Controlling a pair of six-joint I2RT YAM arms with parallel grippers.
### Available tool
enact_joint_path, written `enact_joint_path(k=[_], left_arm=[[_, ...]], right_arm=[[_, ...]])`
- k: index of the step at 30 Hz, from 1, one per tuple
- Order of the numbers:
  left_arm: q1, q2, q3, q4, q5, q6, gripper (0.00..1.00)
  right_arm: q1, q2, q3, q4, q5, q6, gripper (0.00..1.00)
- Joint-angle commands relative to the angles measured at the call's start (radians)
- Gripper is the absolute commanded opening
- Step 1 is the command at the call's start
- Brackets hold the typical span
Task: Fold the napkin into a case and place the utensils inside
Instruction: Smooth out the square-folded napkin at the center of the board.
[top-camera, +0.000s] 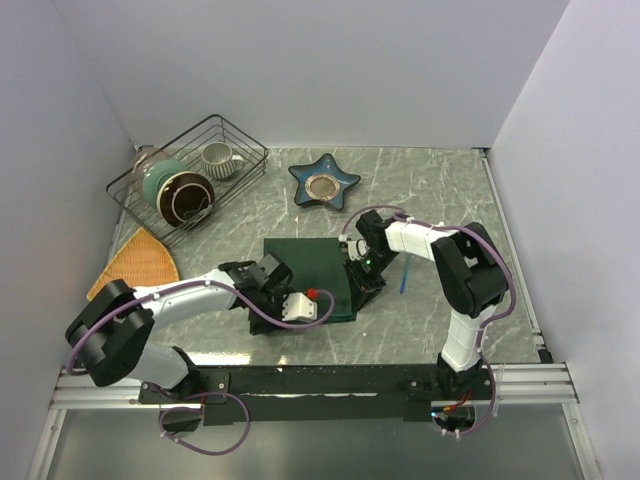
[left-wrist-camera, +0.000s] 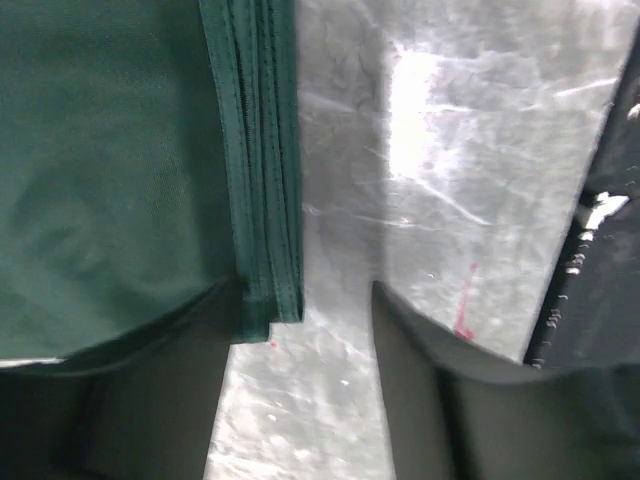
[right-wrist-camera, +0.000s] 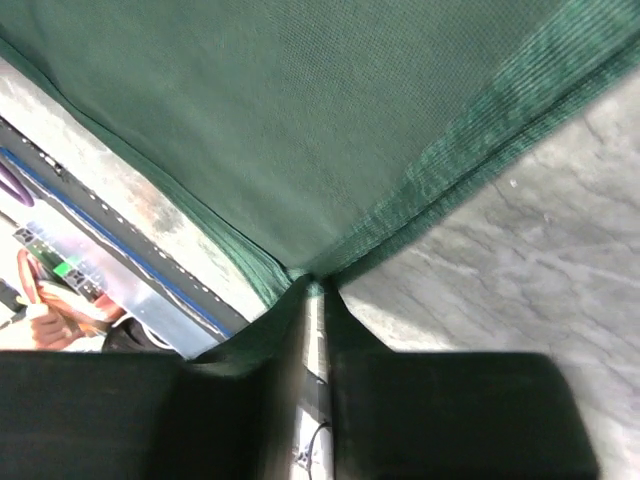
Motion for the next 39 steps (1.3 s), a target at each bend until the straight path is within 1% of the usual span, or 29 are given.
enact_joint_path(k=[1, 2, 3, 4, 5, 6, 8, 10, 12, 13, 14, 15, 16, 17, 19, 20, 21, 22, 23, 24, 25, 26, 27, 29, 31, 33, 35, 36, 39], left_arm=[[0.03, -0.081, 0.094, -0.073, 0.082, -0.078, 0.73], [0.046, -0.139, 0.141, -0.082, 0.096, -0.099, 0.78], [0.062, -0.167, 0.166, -0.084, 0.107, -0.148, 0.83], [0.104, -0.193, 0.191, -0.082, 0.127, -0.171, 0.93], [0.124, -0.235, 0.244, -0.084, 0.136, -0.193, 0.99], [0.168, -0.25, 0.27, -0.087, 0.146, -0.232, 0.99], [0.214, -0.277, 0.353, -0.09, 0.188, -0.298, 0.99], [0.292, -0.286, 0.427, -0.064, 0.228, -0.358, 0.99], [0.345, -0.283, 0.473, 0.012, 0.23, -0.491, 0.99], [0.359, -0.279, 0.502, 0.057, 0.225, -0.547, 0.99], [0.369, -0.276, 0.507, 0.098, 0.232, -0.652, 0.99], [0.377, -0.27, 0.507, 0.141, 0.242, -0.694, 0.99], [0.379, -0.257, 0.487, 0.236, 0.27, -0.743, 1.0], [0.376, -0.25, 0.467, 0.29, 0.285, -0.769, 0.99], [0.377, -0.198, 0.439, 0.44, 0.229, -0.867, 0.99], [0.377, -0.17, 0.454, 0.445, 0.191, -0.941, 0.99], [0.394, -0.137, 0.482, 0.416, 0.201, -0.954, 0.99], [0.42, -0.082, 0.516, 0.387, 0.277, -0.952, 0.99], [0.453, -0.069, 0.499, 0.448, 0.391, -1.005, 0.99], [0.499, -0.064, 0.466, 0.512, 0.446, -1.079, 0.99], [0.513, -0.064, 0.385, 0.587, 0.449, -1.146, 0.99], [0.523, -0.064, 0.346, 0.714, 0.46, -1.241, 0.99], [0.538, -0.06, 0.311, 0.768, 0.472, -1.277, 0.99], [0.552, -0.014, 0.246, 0.818, 0.529, -1.357, 0.99], [0.566, 0.032, 0.174, 0.93, 0.563, -1.423, 0.99], [0.569, 0.058, 0.114, 1.079, 0.564, -1.518, 0.99], [0.569, 0.118, 0.058, 1.152, 0.566, -1.594, 0.98], [0.572, 0.138, 0.041, 1.248, 0.569, -1.621, 0.96], [0.575, 0.207, -0.033, 1.373, 0.543, -1.705, 0.94]], right_arm=[[-0.012, -0.109, 0.079, -0.1, 0.019, -0.061, 0.36], [-0.018, -0.135, 0.091, -0.117, 0.022, -0.079, 0.46], [-0.03, -0.162, 0.108, -0.146, 0.028, -0.09, 0.51], [-0.035, -0.215, 0.146, -0.16, 0.047, -0.1, 0.6], [-0.038, -0.243, 0.168, -0.183, 0.057, -0.126, 0.65], [-0.039, -0.264, 0.194, -0.191, 0.074, -0.139, 0.68], [-0.039, -0.318, 0.292, -0.197, 0.129, -0.162, 0.81], [-0.039, -0.353, 0.4, -0.174, 0.169, -0.17, 0.94], [-0.039, -0.369, 0.467, -0.099, 0.235, -0.168, 1.0], [-0.039, -0.38, 0.511, -0.062, 0.252, -0.161, 1.0], [-0.038, -0.386, 0.519, 0.049, 0.294, -0.112, 1.0], [-0.039, -0.389, 0.517, 0.114, 0.295, -0.086, 1.0], [-0.039, -0.389, 0.492, 0.181, 0.29, -0.04, 1.0], [-0.038, -0.387, 0.467, 0.337, 0.287, -0.016, 1.0], [-0.038, -0.346, 0.459, 0.433, 0.333, 0.119, 1.0], [-0.041, -0.323, 0.473, 0.463, 0.351, 0.139, 1.0], [-0.044, -0.262, 0.522, 0.452, 0.307, 0.145, 1.0], [-0.055, -0.231, 0.545, 0.432, 0.222, 0.152, 1.0], [-0.068, -0.207, 0.559, 0.414, 0.165, 0.183, 1.0], [-0.072, -0.171, 0.55, 0.415, 0.069, 0.218, 1.0], [-0.075, -0.159, 0.528, 0.434, 0.024, 0.294, 1.0], [-0.075, -0.151, 0.501, 0.476, -0.009, 0.335, 1.0], [-0.075, -0.139, 0.435, 0.509, -0.049, 0.373, 1.0], [-0.075, -0.128, 0.374, 0.593, -0.13, 0.465, 1.0], [-0.073, -0.108, 0.303, 0.642, -0.197, 0.542, 1.0], [-0.069, -0.084, 0.24, 0.713, -0.225, 0.591, 1.0], [-0.064, -0.064, 0.212, 0.76, -0.264, 0.64, 1.0], [-0.059, -0.044, 0.188, 0.766, -0.273, 0.655, 1.0], [-0.055, -0.006, 0.142, 0.863, -0.288, 0.712, 1.0]])
